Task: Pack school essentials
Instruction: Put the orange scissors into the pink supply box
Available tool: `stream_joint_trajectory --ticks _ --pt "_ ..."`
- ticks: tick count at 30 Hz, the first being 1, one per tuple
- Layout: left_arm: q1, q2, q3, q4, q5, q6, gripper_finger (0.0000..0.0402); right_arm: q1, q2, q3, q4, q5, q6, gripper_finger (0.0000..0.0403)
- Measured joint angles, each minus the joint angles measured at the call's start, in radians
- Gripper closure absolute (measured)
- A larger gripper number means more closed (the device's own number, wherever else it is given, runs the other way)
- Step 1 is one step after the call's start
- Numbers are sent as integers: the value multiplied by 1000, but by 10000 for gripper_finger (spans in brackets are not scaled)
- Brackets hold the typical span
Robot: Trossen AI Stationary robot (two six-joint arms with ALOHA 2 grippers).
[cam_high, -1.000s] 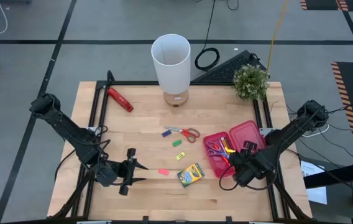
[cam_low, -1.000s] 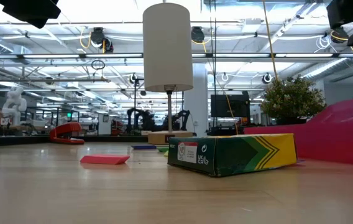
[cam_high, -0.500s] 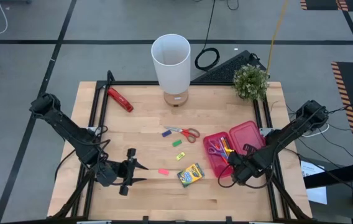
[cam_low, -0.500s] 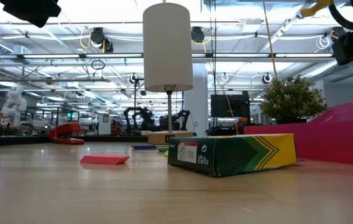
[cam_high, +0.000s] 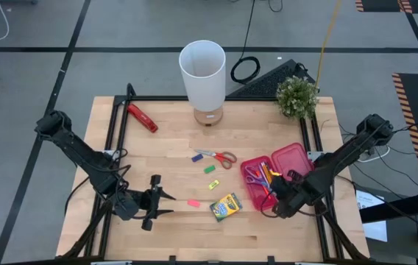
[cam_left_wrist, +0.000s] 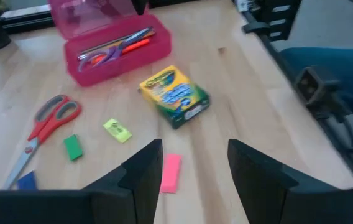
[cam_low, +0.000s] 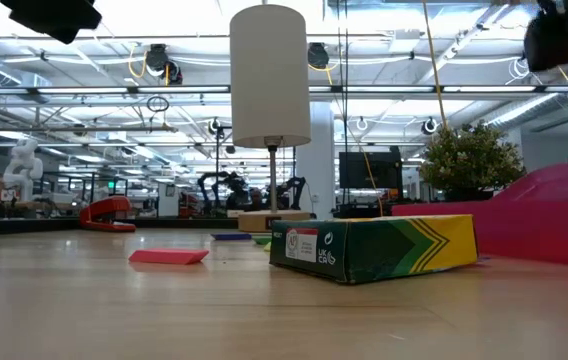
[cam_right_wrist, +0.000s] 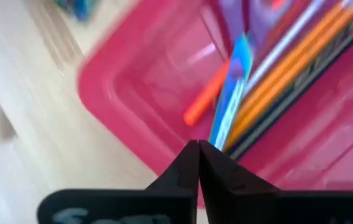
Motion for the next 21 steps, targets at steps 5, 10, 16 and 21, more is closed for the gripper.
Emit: stream_joint_trajectory --ticks 5,10,16,21 --pt "56 0 0 -22 -18 14 215 -1 -65 0 87 195 -87 402" --pt "177 0 0 -21 26 108 215 -9 -96 0 233 411 -261 402" --pt "354 0 0 -20 160 188 215 -116 -58 0 424 478 -332 402" --pt "417 0 0 -12 200 195 215 -271 62 0 661 345 -566 401"
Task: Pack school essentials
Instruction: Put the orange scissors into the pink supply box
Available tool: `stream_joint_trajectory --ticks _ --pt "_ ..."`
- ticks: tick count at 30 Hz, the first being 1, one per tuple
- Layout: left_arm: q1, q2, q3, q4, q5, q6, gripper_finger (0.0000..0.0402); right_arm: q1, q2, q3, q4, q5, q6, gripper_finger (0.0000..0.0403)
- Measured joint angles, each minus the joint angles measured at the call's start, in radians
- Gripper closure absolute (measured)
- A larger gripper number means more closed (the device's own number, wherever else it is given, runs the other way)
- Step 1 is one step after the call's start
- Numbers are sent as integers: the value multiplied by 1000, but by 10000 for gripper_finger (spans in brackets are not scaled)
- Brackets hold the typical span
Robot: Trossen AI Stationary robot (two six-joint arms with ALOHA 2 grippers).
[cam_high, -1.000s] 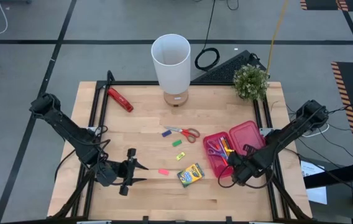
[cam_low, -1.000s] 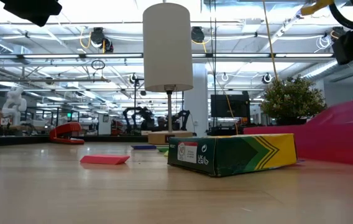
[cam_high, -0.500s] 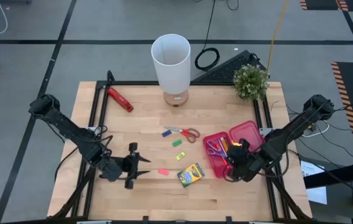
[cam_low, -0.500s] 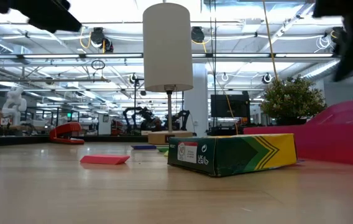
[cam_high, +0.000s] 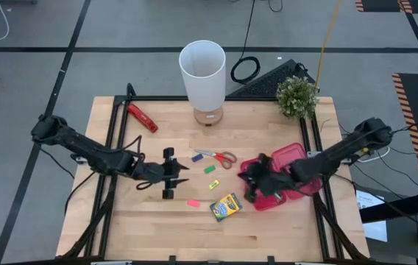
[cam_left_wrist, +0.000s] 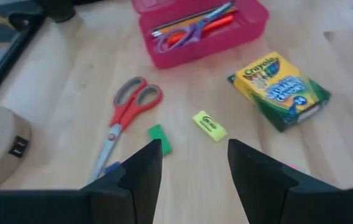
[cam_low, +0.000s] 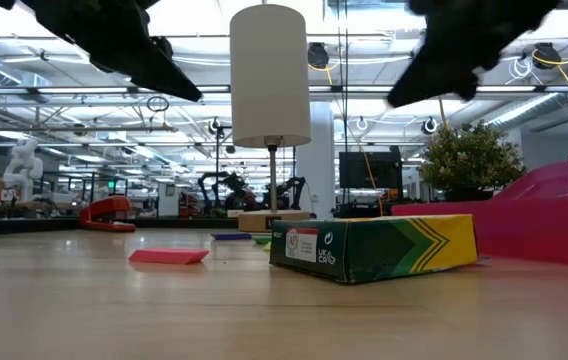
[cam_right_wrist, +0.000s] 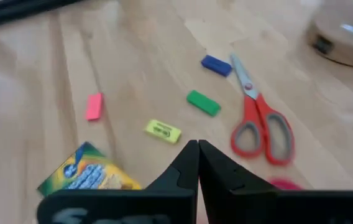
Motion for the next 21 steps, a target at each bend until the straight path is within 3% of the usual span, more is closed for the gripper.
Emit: stream_joint_trajectory --ticks 8,14,21 --pt "-67 0 0 0 44 -69 215 -287 185 0 122 -267 -150 383" --pt "-112 0 0 5 20 -100 215 -398 271 0 126 -313 -271 299" --pt "-131 0 0 11 18 -107 215 -408 319 0 199 -330 -369 193"
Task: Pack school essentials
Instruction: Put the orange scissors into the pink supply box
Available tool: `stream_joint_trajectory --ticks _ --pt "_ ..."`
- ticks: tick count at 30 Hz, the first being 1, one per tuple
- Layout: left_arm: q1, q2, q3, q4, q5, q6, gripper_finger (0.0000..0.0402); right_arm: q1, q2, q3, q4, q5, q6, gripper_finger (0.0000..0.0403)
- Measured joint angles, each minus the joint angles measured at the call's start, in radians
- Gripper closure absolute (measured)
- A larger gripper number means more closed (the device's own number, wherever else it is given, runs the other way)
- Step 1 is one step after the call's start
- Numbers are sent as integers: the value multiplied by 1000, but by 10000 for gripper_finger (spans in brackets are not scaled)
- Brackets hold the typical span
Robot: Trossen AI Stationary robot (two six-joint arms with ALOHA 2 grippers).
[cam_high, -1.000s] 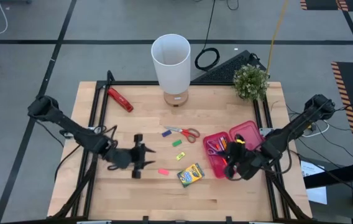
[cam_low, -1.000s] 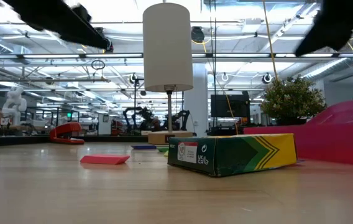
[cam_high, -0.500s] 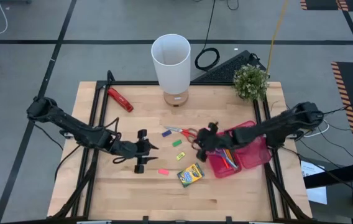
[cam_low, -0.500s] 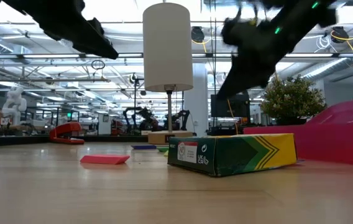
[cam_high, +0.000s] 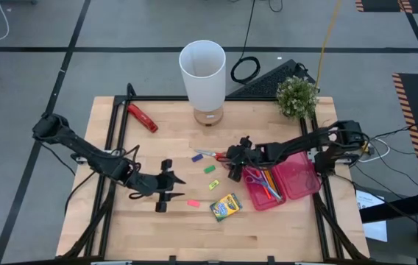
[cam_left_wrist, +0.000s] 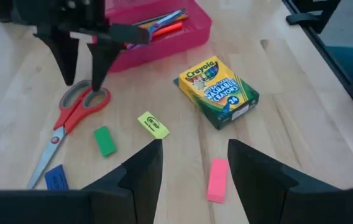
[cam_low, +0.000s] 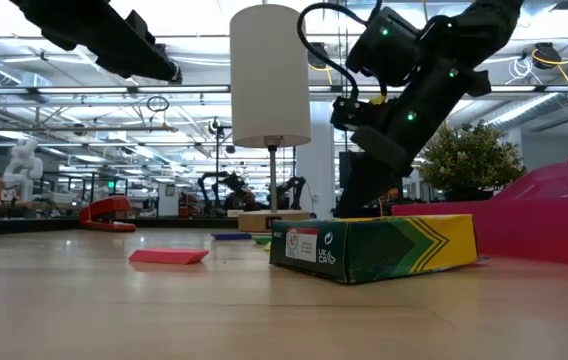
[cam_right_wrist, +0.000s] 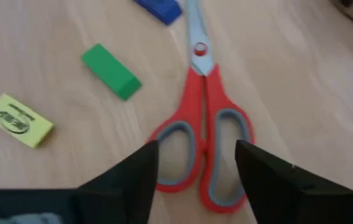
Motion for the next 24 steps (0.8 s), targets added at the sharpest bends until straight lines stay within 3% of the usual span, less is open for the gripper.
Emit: stream_joint_trajectory --ticks 6,16,24 --pt "-7 0 0 19 -3 -3 215 0 51 5 14 26 -28 171" --pt "-40 0 0 35 -4 1 215 1 119 38 14 76 -95 199" --pt "-45 0 0 39 -4 8 215 -15 152 39 30 20 -27 273"
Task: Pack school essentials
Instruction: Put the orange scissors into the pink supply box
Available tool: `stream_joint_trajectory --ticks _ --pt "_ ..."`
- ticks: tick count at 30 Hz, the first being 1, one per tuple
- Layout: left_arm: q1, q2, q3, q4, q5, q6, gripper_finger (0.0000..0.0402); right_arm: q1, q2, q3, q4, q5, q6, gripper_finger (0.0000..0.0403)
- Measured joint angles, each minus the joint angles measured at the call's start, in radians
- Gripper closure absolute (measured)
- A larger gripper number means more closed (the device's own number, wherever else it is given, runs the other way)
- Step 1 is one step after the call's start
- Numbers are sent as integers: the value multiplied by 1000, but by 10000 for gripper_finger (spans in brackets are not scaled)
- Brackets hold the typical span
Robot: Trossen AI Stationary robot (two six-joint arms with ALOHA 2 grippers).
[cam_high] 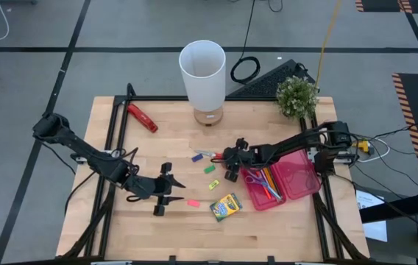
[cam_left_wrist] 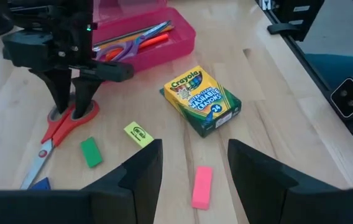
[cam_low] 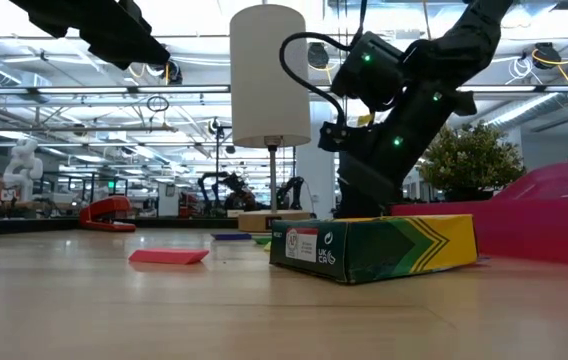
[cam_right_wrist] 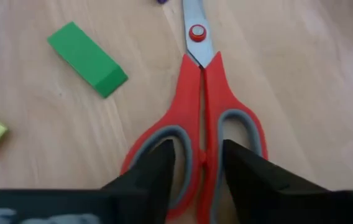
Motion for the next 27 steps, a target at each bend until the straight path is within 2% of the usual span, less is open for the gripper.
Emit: stream_joint_trajectory --ticks 6,10,15,22,27 --pt "0 0 0 0 0 1 215 -1 1 -1 9 -3 -13 336" --pt "0 0 0 0 0 8 215 -2 2 -2 20 -2 -24 336" --pt "0 0 0 -3 0 8 215 -4 -5 -4 57 1 -31 316" --pt "0 0 -19 2 -1 9 215 -5 -55 -7 67 2 -50 324" --pt "1 0 -62 1 -82 -13 215 1 -105 -7 68 1 -52 323"
